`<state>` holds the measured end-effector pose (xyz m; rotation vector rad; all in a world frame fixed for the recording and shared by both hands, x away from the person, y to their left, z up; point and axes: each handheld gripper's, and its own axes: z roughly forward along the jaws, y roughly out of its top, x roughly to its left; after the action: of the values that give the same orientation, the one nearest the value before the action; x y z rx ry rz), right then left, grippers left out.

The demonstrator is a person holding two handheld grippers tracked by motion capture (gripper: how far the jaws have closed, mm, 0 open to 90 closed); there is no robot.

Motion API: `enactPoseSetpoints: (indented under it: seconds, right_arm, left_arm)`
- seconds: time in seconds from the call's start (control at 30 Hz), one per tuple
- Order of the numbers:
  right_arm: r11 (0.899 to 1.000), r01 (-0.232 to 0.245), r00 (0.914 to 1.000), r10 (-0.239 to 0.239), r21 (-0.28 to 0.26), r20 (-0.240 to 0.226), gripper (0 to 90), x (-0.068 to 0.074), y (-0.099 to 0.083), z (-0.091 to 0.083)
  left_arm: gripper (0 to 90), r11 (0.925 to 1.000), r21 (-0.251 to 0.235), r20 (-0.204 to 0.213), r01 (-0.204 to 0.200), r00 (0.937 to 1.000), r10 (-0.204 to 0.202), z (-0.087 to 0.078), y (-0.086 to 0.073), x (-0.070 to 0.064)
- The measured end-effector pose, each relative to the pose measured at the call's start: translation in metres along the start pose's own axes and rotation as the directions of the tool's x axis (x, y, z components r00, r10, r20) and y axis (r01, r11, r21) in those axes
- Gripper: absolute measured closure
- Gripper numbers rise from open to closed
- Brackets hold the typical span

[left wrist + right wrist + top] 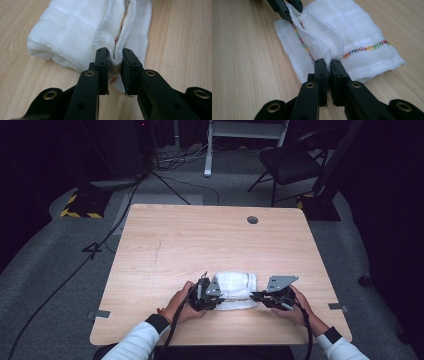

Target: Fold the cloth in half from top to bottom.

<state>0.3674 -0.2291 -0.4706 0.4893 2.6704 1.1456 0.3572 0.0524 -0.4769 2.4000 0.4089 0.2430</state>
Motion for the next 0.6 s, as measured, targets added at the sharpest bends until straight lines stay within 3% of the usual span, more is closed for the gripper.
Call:
enactPoseSetpoints:
  seconds: [0.13, 0.6]
  right_arm:
    - [1.0, 0.003, 1.0, -0.003, 0.004, 0.003, 84.5, 0.003, -0.003, -0.002]
    - [1.0, -0.008, 0.9999, 0.008, 0.009, 0.014, 78.2, 0.006, -0.015, -0.011]
  left_arm:
    - [75.2, 0.9998, 0.003, -0.002, -0.017, 0.9998, 0.017, 0.0, -0.002, -0.006]
    - [63.6, 0.9999, 0.011, -0.005, 0.003, 1.0, -0.003, -0.009, -0.013, -0.016]
